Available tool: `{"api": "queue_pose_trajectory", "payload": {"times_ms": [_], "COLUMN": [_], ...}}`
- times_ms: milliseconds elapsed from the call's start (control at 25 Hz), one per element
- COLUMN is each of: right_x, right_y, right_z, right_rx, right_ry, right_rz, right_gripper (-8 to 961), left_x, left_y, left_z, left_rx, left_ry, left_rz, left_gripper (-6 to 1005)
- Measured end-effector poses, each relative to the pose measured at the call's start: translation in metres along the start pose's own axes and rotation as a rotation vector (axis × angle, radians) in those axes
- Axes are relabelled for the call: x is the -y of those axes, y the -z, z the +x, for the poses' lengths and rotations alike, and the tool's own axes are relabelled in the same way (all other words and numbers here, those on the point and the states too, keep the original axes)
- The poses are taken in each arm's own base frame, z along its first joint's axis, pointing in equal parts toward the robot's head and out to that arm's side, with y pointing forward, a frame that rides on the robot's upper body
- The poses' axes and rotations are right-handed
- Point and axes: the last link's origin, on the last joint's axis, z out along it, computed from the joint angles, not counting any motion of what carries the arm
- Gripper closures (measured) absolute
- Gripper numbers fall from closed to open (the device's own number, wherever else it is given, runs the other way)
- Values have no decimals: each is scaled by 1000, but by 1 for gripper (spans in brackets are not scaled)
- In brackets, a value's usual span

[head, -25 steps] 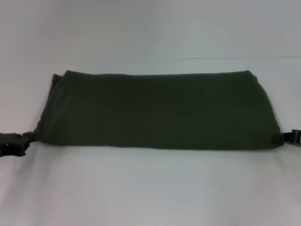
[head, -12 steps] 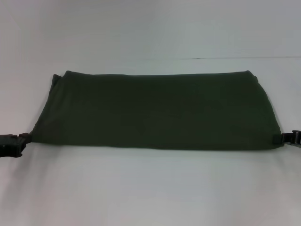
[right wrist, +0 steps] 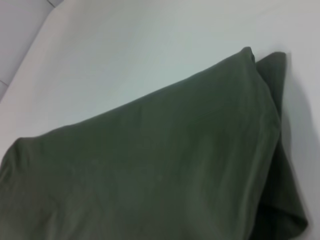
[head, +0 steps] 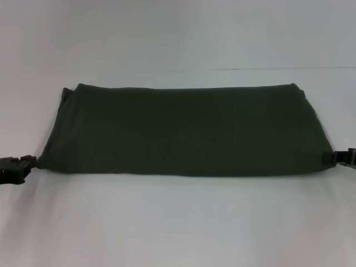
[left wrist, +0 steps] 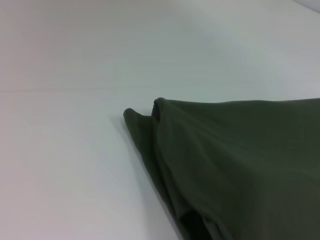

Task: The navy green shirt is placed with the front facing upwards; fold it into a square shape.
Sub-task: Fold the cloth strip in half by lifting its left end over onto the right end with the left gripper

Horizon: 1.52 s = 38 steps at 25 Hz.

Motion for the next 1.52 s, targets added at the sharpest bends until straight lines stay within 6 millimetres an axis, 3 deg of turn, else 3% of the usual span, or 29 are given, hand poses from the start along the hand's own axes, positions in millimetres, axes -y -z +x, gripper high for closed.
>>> {"api": "queue_pose_trajectory", "payload": {"times_ms": [80, 280, 680, 840, 1080, 1400, 1520], "right_x": [-1, 5, 12, -5, -36, -65, -74], "right_y": [1, 11, 42, 41, 24, 7, 1], "right_z": [0, -7, -24, -30, -48, -72, -79], "right_rx": [-1, 25, 170, 182, 140, 91, 56], "right_ry": [7, 5, 4, 56, 179, 302, 352], "right_rz": [-7, 11, 6, -92, -195, -238, -240], "right_gripper": [881, 752, 523, 353, 83, 41, 41], "left_x": [1, 6, 11, 3, -6, -16, -19], "left_y": [1, 7, 22, 27, 34, 26, 19], "left_z": [0, 3, 7, 8, 11, 14, 11], "left_rx": [-4, -25, -61, -57, -21, 49, 86], "left_ry": [14, 56, 219, 322, 487, 601, 623], "left_rz": [0, 22, 16, -55, -154, -200, -199], "left_gripper": [999, 869, 454, 356, 251, 106, 105]}}
